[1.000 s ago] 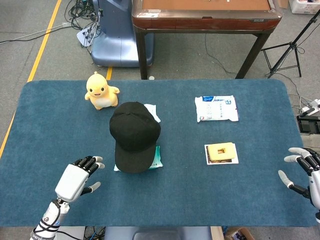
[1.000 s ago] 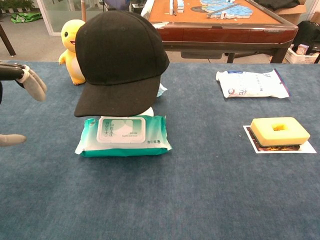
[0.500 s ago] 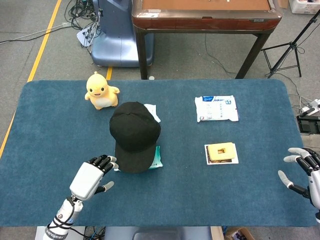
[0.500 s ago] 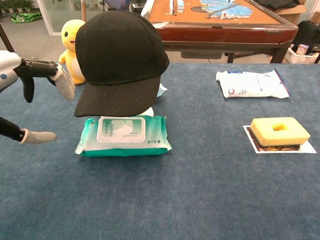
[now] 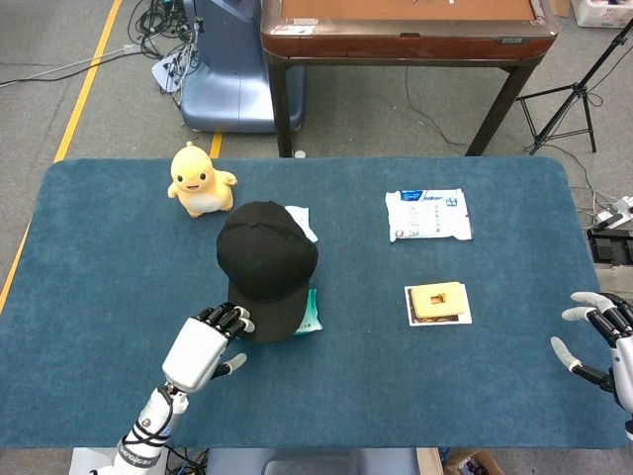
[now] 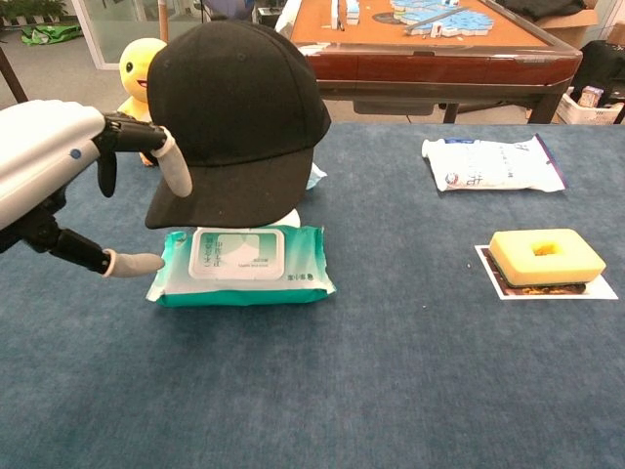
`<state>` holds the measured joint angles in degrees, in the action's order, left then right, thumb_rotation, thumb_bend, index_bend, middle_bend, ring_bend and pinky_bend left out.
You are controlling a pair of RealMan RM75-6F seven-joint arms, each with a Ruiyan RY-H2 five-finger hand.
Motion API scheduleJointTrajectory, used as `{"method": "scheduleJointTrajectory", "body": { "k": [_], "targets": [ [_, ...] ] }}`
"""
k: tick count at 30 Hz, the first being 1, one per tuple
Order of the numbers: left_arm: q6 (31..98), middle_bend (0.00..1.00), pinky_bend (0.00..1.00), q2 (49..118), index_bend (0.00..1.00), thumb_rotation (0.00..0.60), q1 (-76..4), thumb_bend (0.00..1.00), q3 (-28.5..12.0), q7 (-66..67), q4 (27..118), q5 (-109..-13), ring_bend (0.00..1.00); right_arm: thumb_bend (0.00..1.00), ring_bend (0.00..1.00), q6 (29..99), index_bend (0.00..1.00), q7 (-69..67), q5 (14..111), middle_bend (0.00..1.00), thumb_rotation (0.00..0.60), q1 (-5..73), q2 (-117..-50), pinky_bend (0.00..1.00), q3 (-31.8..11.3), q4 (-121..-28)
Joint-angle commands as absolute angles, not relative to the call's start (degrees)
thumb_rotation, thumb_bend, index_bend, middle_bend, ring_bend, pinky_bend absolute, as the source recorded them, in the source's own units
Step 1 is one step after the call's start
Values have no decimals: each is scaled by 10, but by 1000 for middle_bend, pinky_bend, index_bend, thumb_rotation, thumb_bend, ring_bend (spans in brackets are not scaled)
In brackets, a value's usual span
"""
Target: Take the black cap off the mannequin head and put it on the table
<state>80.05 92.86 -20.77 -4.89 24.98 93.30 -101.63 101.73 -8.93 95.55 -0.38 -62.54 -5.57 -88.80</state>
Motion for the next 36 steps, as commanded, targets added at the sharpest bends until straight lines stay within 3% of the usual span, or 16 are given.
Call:
{"method": "scheduleJointTrajectory", "body": {
  "k": [1,13,36],
  "targets": [
    [806,398,503,939,448,600,-211,82,-52,255,924,-1019,316,246,276,1017,461,-89,956,344,600,-4,-625,500,-56,-888],
    [829,443,503,980,486,600,-222,24,-57,268,883,-1032,338,245,276,1016,461,-89,955,344,600,-4,-625,500,-56,-888],
    [863,470,503,1058,501,600,-242,19,-64,263,778,-1037,353,245,276,1014,461,-92,950,345,600,-5,-622,500,-56,-889]
  ]
}}
